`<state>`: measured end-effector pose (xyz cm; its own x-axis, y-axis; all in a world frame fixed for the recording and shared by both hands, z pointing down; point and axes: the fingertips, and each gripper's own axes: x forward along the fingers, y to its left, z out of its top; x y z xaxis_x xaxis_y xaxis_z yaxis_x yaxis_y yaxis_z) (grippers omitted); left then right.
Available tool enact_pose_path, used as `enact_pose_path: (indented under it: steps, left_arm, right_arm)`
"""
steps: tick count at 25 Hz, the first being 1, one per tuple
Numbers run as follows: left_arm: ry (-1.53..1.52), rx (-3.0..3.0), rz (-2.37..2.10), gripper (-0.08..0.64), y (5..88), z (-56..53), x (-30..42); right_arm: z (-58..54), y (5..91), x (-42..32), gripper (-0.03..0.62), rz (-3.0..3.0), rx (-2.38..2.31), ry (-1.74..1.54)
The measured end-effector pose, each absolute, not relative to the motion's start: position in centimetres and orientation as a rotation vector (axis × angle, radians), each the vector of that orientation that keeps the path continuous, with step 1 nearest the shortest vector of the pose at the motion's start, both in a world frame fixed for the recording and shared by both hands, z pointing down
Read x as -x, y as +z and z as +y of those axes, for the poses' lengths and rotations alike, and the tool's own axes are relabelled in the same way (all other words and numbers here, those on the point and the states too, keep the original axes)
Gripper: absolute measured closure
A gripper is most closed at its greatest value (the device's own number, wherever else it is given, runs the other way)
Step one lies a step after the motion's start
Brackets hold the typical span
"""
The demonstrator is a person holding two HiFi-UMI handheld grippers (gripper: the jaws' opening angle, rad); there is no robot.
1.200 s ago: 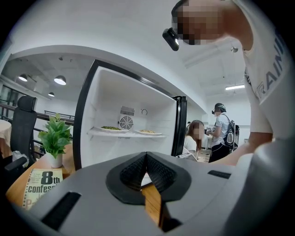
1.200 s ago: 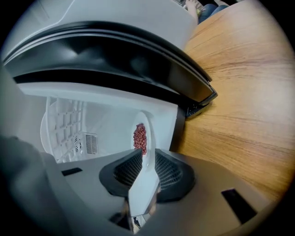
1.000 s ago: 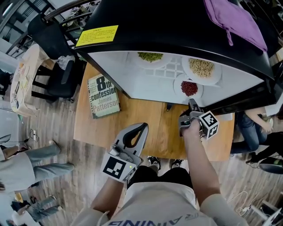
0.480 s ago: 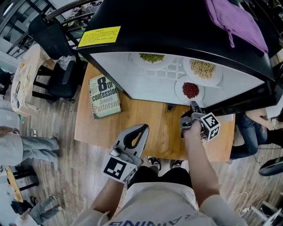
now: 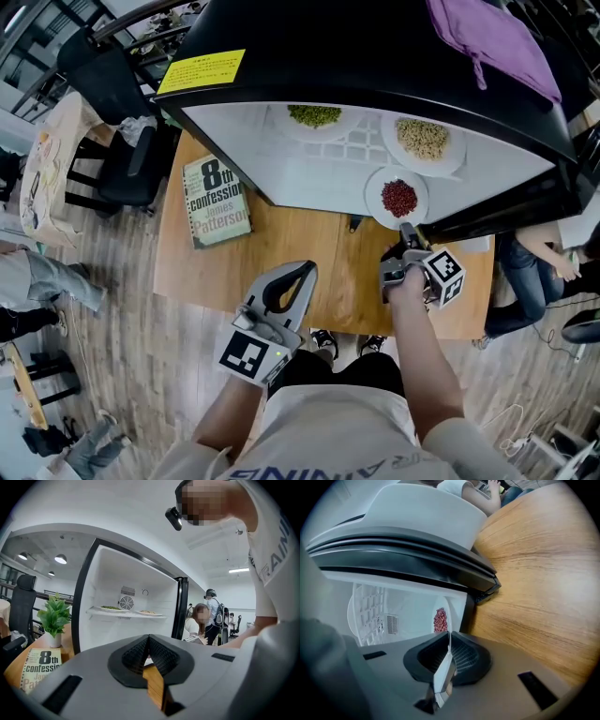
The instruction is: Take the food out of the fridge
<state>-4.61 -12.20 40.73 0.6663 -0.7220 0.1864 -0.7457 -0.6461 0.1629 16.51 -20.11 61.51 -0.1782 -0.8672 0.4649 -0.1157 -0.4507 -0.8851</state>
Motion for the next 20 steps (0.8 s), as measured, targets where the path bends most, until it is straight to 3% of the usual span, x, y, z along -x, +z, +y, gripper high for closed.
enact_pose_path:
  steps: [20]
  left_arm:
    - [0.199,-2.677,-1.203,0.551,40.9,-10.8,4.6]
  right_arm:
    - [-20.8,60.1,-16.3,0.561,1.210,1.304,-1.580]
